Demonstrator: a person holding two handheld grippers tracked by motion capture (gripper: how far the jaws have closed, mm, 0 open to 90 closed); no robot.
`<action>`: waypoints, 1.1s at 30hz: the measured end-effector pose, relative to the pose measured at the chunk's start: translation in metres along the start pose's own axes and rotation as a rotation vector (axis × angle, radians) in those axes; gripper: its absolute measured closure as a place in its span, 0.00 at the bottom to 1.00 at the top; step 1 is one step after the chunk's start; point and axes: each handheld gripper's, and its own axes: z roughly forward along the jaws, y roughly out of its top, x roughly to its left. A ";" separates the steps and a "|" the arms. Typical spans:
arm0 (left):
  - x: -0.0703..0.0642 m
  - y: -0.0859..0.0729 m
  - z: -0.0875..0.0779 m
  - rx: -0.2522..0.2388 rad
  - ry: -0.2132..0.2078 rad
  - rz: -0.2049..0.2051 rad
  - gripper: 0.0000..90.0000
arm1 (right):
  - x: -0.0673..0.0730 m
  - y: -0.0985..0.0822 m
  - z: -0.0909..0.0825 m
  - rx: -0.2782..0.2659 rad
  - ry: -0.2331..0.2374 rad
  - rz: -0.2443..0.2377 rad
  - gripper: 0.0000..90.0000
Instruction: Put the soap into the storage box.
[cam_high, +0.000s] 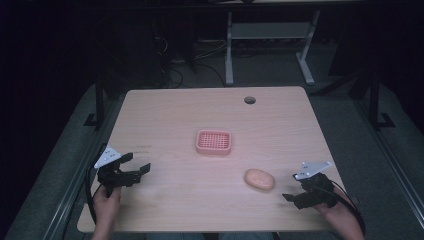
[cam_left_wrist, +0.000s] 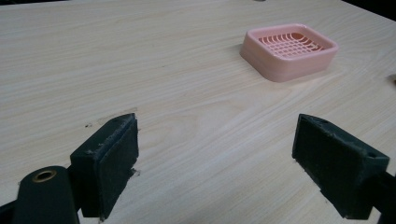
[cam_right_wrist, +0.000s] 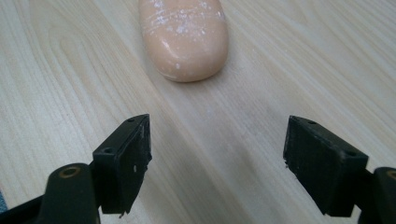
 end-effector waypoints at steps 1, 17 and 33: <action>0.000 0.000 0.000 0.002 0.000 0.002 0.16 | 0.000 0.001 0.000 0.000 0.001 0.001 0.25; 0.000 0.000 -0.001 -0.009 0.001 -0.006 0.16 | 0.000 0.023 0.002 0.040 0.017 -0.049 0.25; 0.000 0.000 -0.001 -0.009 0.000 -0.006 0.16 | 0.001 0.043 0.010 0.064 0.024 -0.106 0.25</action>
